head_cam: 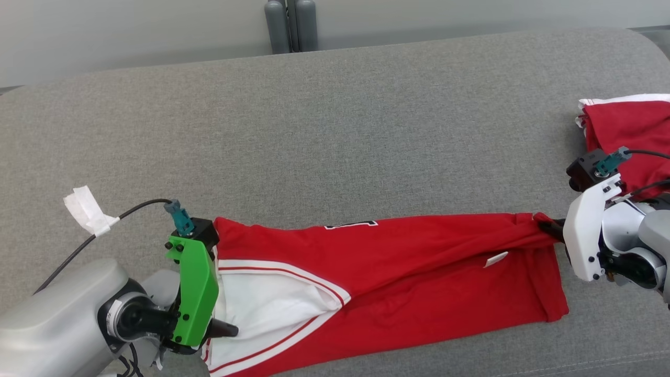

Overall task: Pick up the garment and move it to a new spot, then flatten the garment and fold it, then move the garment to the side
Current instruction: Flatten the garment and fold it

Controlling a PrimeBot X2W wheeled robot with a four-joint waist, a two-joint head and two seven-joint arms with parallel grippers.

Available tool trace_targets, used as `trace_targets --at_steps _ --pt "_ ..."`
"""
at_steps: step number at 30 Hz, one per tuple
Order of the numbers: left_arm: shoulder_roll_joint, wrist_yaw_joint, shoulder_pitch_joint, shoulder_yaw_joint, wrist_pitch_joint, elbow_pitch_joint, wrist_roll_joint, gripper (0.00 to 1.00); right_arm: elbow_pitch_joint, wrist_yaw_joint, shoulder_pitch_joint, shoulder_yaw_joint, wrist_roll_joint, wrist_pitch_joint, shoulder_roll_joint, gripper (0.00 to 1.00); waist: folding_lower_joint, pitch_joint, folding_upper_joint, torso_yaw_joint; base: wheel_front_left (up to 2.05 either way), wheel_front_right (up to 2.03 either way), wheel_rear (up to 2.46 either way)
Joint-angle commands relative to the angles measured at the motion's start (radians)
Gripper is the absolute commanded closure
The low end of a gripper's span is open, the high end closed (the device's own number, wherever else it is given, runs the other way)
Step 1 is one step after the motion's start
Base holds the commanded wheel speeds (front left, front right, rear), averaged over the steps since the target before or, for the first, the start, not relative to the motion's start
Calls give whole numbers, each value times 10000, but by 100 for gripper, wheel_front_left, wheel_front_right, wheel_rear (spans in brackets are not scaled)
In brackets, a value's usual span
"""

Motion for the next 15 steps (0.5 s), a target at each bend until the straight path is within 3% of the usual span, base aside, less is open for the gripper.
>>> trace_targets --at_steps 1,2,3,4,5,15 --pt "-71 -66 169 -4 -56 128 85 100 8 -8 12 28 62 103 -53 0 0 -11 0 -18 0 0 0" --pt "-105 -86 190 -6 -77 192 115 96 12 -8 21 31 78 116 -47 0 0 -25 0 -27 0 0 0" --pt "-137 -120 209 -14 -79 263 167 80 -6 -6 49 34 110 169 -31 0 0 -45 0 -39 0 0 0" --pt "-166 -160 228 -23 -87 320 199 35 -27 -6 63 40 106 189 -20 0 0 -63 0 -50 0 0 0" --pt "-207 -194 242 -27 -155 396 251 0 -85 -6 50 47 51 165 -20 0 0 -87 0 -59 0 0 0" --pt "-228 -472 264 22 -433 690 529 0 -592 -6 -93 -5 437 -417 -307 0 0 -539 0 -74 0 0 0"
